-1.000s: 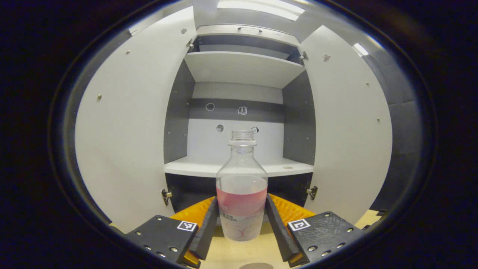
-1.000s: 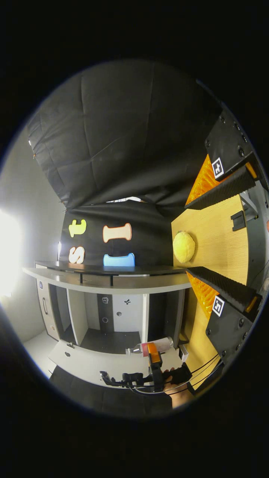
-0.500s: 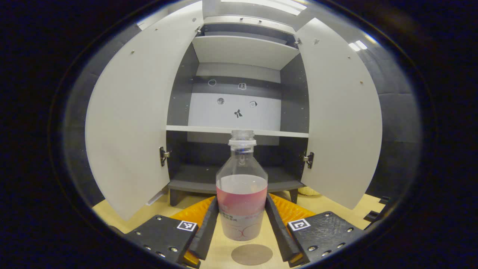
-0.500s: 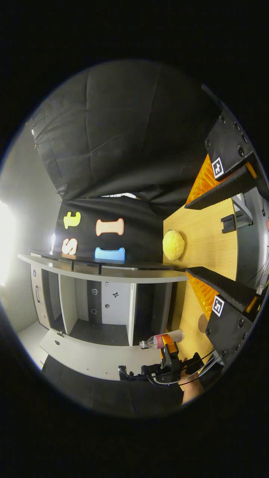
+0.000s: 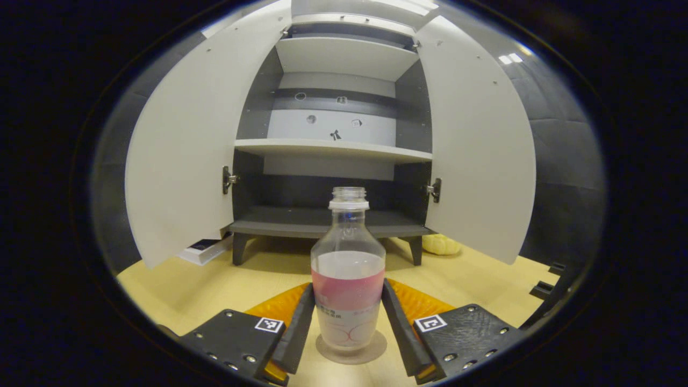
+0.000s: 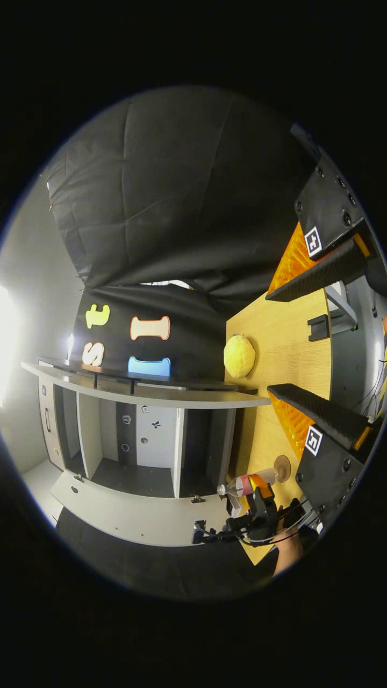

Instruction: Grasp the bottle in the cabinet with the left hand and place it on the coaster, then close the right door with the right hand and the left door with the left hand.

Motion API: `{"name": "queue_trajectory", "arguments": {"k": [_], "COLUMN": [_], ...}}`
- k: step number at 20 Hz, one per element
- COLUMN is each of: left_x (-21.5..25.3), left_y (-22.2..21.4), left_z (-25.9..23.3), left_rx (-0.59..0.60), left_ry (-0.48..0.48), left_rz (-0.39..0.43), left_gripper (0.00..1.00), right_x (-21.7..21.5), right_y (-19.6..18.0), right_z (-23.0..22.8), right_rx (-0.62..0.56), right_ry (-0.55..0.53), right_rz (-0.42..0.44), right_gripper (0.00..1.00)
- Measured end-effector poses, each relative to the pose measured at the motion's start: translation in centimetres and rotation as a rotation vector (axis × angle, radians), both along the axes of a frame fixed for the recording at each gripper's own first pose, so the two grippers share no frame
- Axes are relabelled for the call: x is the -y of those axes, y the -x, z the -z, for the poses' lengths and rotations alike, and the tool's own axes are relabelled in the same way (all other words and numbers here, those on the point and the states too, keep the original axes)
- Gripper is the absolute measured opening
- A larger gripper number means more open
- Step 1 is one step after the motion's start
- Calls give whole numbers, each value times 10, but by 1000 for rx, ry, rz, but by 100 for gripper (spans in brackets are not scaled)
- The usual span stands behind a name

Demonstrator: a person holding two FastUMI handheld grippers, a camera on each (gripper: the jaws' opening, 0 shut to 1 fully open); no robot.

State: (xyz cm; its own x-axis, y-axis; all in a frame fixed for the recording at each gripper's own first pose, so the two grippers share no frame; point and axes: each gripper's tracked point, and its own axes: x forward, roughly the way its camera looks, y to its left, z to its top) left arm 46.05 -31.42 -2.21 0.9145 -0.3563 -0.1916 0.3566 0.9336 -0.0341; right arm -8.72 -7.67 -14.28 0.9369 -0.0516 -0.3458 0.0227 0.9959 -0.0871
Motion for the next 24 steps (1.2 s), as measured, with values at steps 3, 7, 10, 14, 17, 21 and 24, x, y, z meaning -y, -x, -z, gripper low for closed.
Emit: {"name": "queue_trajectory", "arguments": {"k": [3,7,10,14,17,21,24], "left_x": [1,1,1,0,-1,-1,1], "left_y": [1,-1,1,1,1,4,5], "left_z": [-1,-1,0,1,-1,-12,-25], "left_rx": [-13,-4,-5,-18,-13,-6,21], "left_ry": [-3,5,-5,-3,-16,-20,-17], "left_rz": [-11,-17,-15,-32,-43,-39,-39], "left_gripper": [73,73,74,75,76,87,80], "right_x": [2,2,0,-4,-5,-7,-7], "right_y": [6,11,10,10,9,6,-3], "right_z": [5,2,3,6,5,4,1], "right_rx": [-21,-19,-13,-13,-3,7,30], "right_ry": [-2,17,15,5,-6,-41,-71], "right_rz": [15,22,21,6,4,-5,-4], "right_gripper": [98,98,98,98,98,98,98]}}
